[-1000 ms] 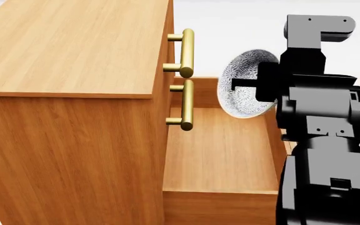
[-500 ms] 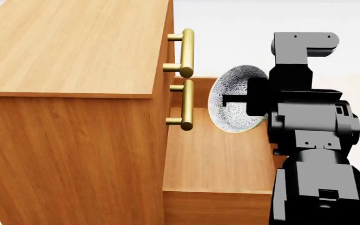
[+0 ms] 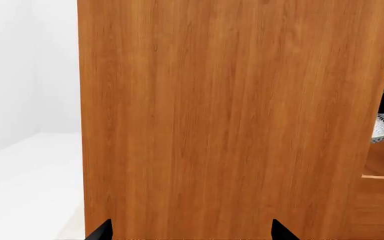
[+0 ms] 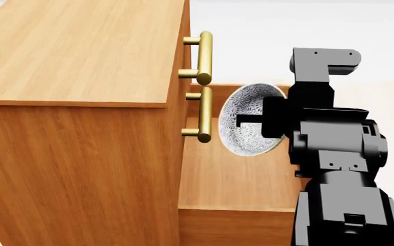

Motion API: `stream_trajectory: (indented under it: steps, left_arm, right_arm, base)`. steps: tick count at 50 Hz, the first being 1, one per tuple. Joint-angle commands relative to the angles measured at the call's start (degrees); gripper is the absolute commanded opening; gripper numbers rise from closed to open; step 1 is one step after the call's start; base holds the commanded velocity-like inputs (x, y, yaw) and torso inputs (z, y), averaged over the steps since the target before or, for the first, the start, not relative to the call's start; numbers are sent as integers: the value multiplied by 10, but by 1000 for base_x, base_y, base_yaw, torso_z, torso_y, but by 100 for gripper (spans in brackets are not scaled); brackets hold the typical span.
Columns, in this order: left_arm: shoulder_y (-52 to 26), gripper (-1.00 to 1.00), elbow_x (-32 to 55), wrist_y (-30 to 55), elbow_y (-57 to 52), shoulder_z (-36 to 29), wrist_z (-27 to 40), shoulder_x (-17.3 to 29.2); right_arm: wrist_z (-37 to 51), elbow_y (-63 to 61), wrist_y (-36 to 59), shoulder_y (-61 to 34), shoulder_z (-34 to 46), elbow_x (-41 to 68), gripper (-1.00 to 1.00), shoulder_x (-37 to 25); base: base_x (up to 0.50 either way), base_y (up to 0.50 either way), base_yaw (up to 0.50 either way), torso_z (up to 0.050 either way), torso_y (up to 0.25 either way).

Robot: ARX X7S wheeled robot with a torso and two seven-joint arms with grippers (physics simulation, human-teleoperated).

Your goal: Put the bowl in the bottom drawer of the cabinet and close it.

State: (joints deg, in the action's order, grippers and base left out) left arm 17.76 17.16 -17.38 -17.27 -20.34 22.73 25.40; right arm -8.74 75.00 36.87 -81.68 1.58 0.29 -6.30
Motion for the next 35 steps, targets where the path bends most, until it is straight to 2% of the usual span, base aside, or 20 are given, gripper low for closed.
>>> stream_trajectory:
  steps: [1, 7, 15, 20, 35]
  left_arm:
    - [0, 100, -2, -15, 17, -2, -4, -4]
    - [0, 100, 5, 12, -15, 0, 6, 6]
    - [-2, 100, -1, -17, 18, -4, -3, -4]
    - [-1, 100, 6, 8, -12, -1, 5, 6]
    - [-2, 100, 6, 6, -10, -3, 6, 7]
  right_arm:
    - [-14, 0, 10, 4, -13, 3, -100, 2]
    - [-18, 0, 11, 7, -12, -1, -100, 4]
    - [-15, 0, 22, 15, -3, -5, -100, 9]
    - [-15, 0, 25, 21, 3, -6, -100, 10]
    - [-23, 0, 31, 27, 11, -3, -100, 15]
  base:
    - [0, 0, 0, 0, 0]
    - [0, 0, 0, 0, 0]
    - [0, 0, 0, 0, 0]
    - [0, 0, 0, 0, 0]
    - [0, 0, 0, 0, 1]
